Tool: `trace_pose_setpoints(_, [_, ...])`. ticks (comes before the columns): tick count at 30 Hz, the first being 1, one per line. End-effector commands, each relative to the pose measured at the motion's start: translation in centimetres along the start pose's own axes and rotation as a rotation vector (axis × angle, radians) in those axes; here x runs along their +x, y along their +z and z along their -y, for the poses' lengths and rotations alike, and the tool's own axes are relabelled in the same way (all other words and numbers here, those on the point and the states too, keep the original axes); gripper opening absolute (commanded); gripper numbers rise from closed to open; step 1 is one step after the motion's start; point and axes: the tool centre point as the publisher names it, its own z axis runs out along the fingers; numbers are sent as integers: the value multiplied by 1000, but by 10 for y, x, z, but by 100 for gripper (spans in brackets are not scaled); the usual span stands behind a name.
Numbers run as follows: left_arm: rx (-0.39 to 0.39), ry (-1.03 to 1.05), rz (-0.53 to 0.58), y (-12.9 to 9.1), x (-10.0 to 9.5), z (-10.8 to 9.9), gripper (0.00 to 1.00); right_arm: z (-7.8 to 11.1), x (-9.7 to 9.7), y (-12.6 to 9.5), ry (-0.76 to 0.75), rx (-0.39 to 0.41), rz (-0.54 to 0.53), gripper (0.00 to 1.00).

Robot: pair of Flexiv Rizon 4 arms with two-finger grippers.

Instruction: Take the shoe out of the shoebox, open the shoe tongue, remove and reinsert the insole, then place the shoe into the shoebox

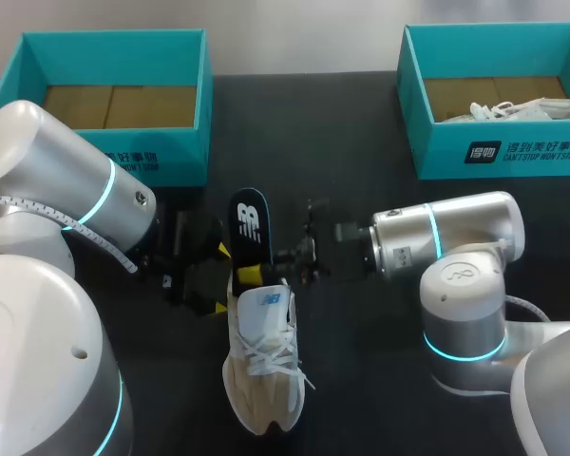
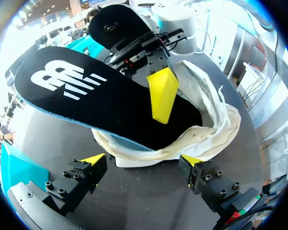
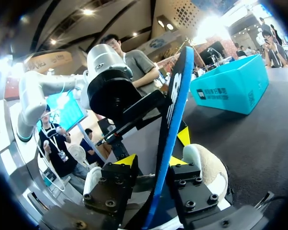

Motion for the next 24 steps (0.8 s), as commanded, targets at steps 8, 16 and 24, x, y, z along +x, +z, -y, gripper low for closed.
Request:
trace_pose_setpoints(8, [0,1,0,-1,1,0,100,-3,-14,1,24,-4,2,0])
trace_pose_setpoints(16, [0,1,0,-1,1,0,100,14,-17,3,87,-15,-5,0])
trace_pose_setpoints(24, [0,1,0,-1,1,0,100,33,-7,6,136,-7,-14,0])
